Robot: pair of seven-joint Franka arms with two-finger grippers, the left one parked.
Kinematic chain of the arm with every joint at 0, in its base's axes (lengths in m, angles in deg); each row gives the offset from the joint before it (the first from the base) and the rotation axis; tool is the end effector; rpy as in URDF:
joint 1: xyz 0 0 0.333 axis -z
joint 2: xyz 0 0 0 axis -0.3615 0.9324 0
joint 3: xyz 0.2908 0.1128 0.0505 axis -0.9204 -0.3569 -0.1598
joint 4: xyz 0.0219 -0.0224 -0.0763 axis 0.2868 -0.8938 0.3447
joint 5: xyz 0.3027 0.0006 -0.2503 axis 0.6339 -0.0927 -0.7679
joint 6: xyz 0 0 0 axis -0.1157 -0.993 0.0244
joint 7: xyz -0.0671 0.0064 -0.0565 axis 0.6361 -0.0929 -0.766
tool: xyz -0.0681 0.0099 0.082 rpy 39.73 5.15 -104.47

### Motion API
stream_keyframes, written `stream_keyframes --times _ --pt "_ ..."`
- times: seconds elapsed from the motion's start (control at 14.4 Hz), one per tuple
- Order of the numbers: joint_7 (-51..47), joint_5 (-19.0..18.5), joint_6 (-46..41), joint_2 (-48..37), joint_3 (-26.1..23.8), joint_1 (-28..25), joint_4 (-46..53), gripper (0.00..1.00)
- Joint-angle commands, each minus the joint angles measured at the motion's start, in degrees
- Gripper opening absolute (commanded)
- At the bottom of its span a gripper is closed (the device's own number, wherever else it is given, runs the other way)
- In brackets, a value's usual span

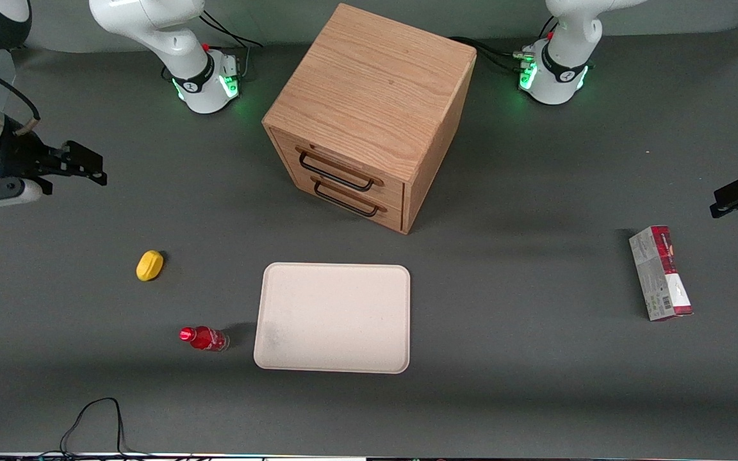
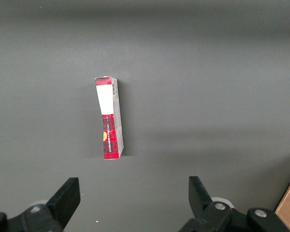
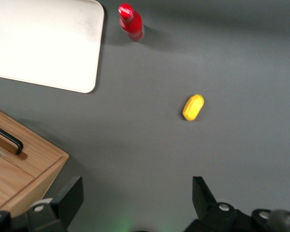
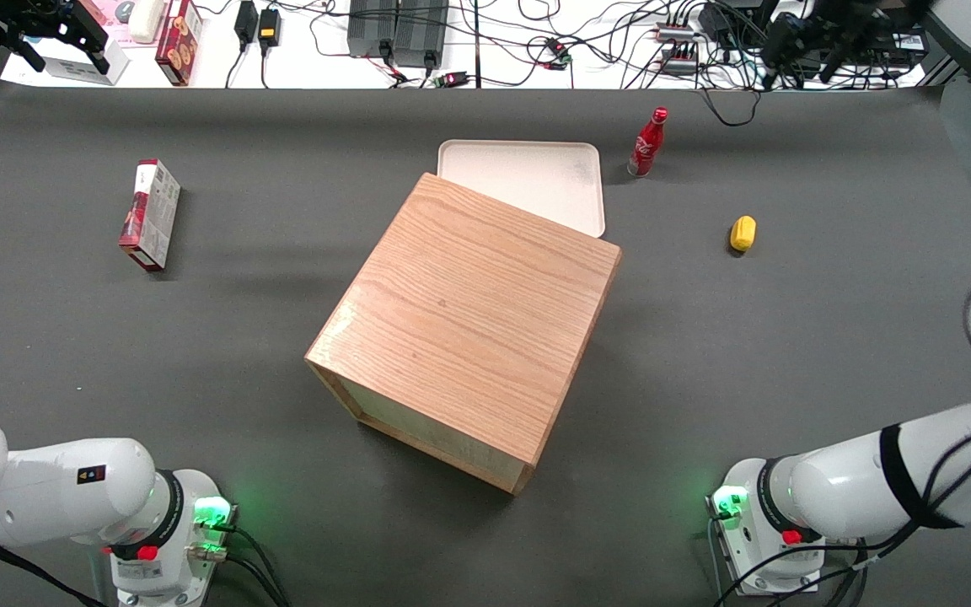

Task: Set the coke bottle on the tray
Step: 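Move the open right gripper down toward the red Coca-Cola bottle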

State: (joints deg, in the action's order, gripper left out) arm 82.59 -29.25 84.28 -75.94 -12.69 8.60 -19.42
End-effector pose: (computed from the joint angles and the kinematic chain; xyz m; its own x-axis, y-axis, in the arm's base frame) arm 0.5680 0.0539 0.6170 0.9879 0.1340 -0.0775 0.1335 -0.9910 -0.0118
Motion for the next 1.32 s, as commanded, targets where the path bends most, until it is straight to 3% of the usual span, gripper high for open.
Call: stream_keyframes --times 0.0,0.21,0.55,1.25 --pt "-3.04 3.27 -7.09 16.36 0.17 -0.59 20.33 1.0" --pt "-3.49 4.25 -7.28 24.47 -0.88 -0.59 28.37 1.0" --pt "-3.49 3.98 -6.57 25.36 -0.8 -0.5 27.77 1.0" --pt "-7.88 3.9 11.96 37.48 -0.62 -0.15 27.59 1.0"
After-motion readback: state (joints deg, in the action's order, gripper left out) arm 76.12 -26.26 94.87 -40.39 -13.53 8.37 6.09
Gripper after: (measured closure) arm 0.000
